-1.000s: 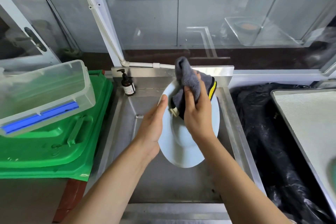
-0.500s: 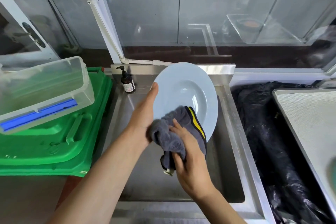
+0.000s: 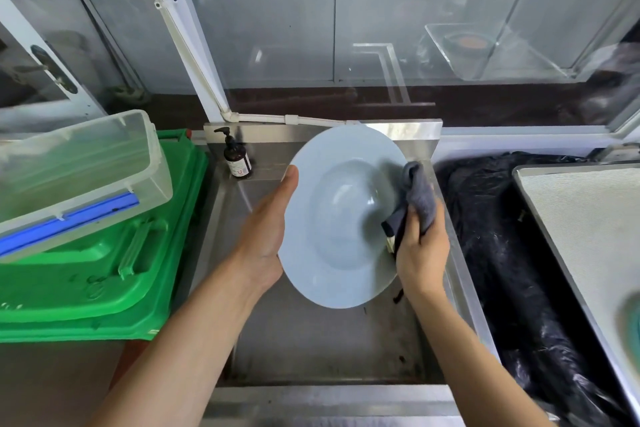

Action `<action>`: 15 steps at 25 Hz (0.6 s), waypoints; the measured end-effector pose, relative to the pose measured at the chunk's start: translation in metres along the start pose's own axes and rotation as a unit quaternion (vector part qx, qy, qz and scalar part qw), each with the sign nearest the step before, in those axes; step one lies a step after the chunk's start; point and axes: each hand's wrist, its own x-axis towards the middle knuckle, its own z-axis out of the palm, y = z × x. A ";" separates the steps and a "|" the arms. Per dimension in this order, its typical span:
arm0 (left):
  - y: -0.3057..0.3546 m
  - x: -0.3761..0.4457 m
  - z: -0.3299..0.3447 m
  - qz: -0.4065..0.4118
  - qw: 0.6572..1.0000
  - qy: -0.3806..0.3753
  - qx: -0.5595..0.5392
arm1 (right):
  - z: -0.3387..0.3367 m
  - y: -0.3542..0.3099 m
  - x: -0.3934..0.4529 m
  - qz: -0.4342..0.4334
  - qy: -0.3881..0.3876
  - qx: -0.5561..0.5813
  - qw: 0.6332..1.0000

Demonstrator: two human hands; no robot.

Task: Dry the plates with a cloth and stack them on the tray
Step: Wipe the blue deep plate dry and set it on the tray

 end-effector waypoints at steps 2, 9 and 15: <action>0.000 -0.005 0.002 -0.005 1.000 0.002 0.006 | 0.003 -0.016 0.024 -0.021 -0.008 -0.011 1.000; -0.007 -0.004 0.010 -0.024 0.999 0.010 -0.028 | 0.043 -0.072 0.032 -0.214 -0.151 -0.045 0.964; 0.006 -0.001 0.007 -0.049 0.995 0.037 -0.075 | 0.033 -0.064 -0.033 -0.244 -0.294 -0.042 0.923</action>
